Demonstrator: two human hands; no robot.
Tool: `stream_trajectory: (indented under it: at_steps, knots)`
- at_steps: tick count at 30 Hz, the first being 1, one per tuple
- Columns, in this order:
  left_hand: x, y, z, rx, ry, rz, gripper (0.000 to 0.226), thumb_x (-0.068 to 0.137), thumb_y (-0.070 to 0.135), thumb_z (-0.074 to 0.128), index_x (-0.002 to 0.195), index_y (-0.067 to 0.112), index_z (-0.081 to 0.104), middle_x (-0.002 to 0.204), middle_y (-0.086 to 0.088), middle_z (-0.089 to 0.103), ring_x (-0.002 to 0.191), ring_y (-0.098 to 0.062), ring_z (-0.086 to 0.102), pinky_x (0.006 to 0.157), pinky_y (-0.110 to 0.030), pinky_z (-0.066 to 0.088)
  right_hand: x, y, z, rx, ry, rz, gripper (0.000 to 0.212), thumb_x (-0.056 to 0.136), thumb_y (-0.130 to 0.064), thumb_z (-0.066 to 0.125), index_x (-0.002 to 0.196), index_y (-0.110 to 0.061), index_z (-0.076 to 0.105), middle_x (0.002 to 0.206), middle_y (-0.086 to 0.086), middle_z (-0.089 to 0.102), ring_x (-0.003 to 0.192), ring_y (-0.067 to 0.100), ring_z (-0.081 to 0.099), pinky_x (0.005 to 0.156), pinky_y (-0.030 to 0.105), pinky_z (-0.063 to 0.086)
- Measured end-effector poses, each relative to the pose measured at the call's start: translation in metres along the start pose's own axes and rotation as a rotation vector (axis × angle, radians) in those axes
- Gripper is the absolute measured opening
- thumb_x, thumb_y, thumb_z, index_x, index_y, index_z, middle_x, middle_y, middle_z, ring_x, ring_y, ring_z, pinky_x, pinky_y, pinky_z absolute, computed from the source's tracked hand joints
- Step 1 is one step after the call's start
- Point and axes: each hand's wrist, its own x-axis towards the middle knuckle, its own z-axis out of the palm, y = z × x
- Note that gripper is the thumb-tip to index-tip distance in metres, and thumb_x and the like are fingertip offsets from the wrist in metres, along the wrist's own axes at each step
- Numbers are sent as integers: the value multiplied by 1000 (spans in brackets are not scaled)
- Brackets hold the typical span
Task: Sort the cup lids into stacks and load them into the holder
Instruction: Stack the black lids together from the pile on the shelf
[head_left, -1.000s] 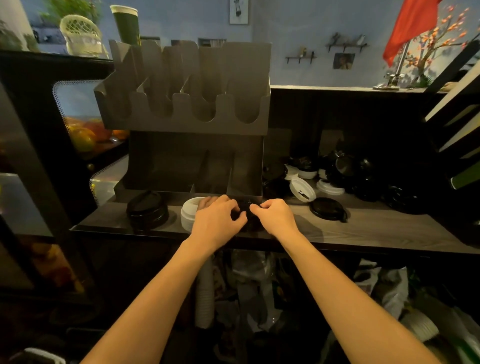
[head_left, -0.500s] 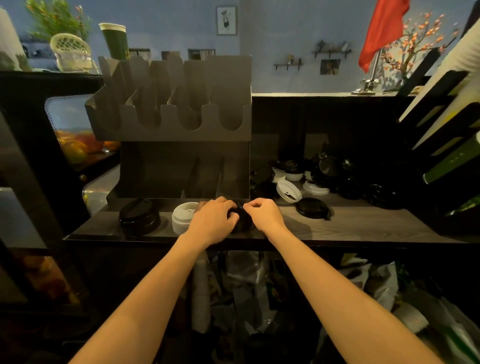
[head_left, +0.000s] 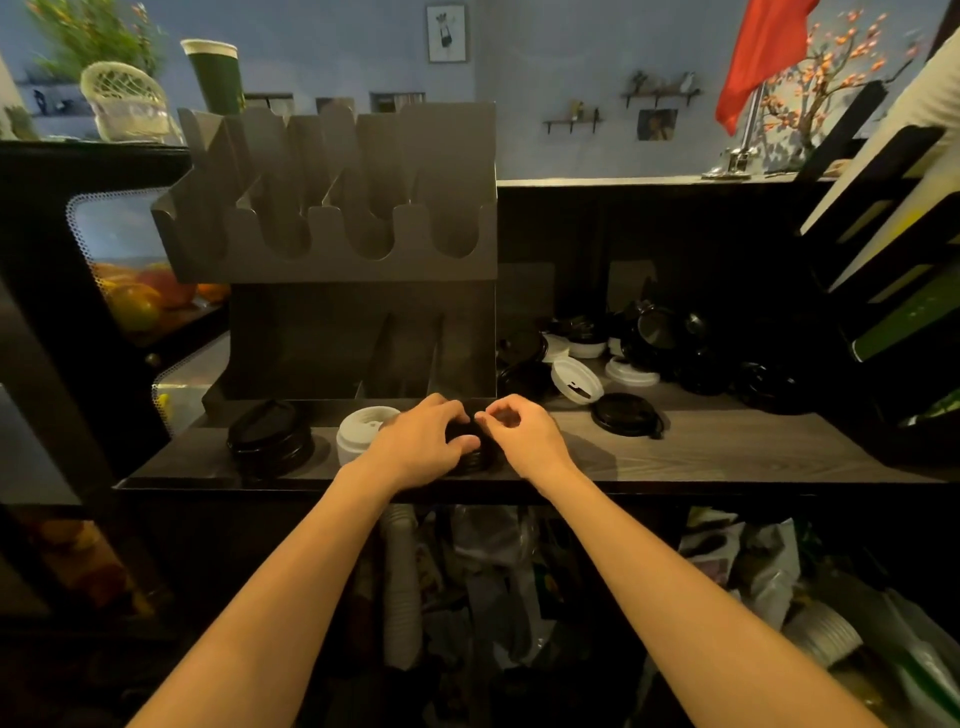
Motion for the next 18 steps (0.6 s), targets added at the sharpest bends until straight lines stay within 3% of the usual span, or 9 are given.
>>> stream_trajectory:
  at_steps: [5, 9, 18]
  knots:
    - [1, 3, -5, -36, -19, -3, 30, 96, 40, 67, 122, 25, 61, 128, 3, 51, 105, -13, 55, 92, -35, 50, 0, 4, 0, -52, 7, -95, 22, 93, -46, 66, 103, -27, 68, 94, -7, 67, 88, 10, 63, 78, 33, 57]
    - [1, 8, -10, -43, -29, 9, 28, 94, 33, 71, 118, 23, 61, 121, 5, 49, 102, -12, 55, 83, -27, 44, -3, 5, -1, -35, -8, -118, 22, 93, -42, 67, 106, -24, 67, 95, -4, 67, 89, 12, 63, 80, 34, 57]
    - [-8, 0, -8, -116, 22, 17, 37, 94, 38, 69, 127, 24, 60, 135, 2, 55, 115, -12, 55, 94, -27, 47, -8, -1, 1, -98, 0, -103, 19, 100, -40, 57, 106, -27, 68, 97, -6, 68, 90, 10, 62, 80, 33, 55]
